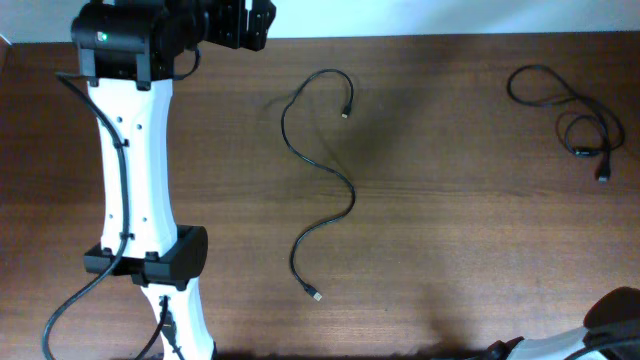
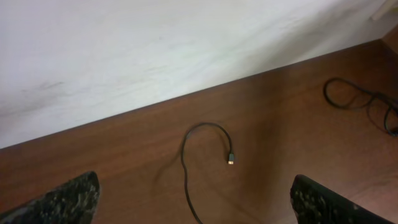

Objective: Untangle cables

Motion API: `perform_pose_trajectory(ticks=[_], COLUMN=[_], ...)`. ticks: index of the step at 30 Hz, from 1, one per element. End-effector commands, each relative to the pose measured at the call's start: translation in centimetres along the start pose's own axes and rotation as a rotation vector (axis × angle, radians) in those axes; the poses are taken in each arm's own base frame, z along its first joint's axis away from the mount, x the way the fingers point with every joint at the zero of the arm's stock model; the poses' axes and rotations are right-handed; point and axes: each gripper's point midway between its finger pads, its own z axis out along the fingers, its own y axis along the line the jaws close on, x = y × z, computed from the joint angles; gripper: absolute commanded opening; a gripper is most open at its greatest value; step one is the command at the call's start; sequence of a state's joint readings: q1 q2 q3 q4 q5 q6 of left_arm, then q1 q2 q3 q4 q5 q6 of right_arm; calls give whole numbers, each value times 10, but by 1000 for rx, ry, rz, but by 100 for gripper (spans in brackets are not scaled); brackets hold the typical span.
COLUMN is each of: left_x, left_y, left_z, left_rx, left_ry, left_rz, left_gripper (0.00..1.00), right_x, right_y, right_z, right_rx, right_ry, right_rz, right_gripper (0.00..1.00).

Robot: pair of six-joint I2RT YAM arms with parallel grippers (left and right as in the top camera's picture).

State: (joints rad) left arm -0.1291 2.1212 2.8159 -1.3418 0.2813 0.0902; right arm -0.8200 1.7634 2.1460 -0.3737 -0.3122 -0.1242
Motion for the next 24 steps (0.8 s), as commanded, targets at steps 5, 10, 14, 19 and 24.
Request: perform_pose_trajectory(ticks=[5,10,14,19,24], left_x=[0,0,2,4,3], left_y=[-2,-2,-2,-2,-6], left_z=[2,4,4,4,5], left_rx=[12,13,14,15,20], left_ry=[1,1,7,14,14], left_rz=[62,62,60,58,63], left_gripper=[100,99,99,98,98], right_x=[124,79,88,157,254], right_y=[-6,-55,-82,-57,-30], right_z=[43,4,-13,5,30], right_rx=[-34,121,165,34,-15], right_ry=[321,261,299,437,617], right_rz=[-4,-58,-37,44,190], right_gripper=[4,4,4,4,4])
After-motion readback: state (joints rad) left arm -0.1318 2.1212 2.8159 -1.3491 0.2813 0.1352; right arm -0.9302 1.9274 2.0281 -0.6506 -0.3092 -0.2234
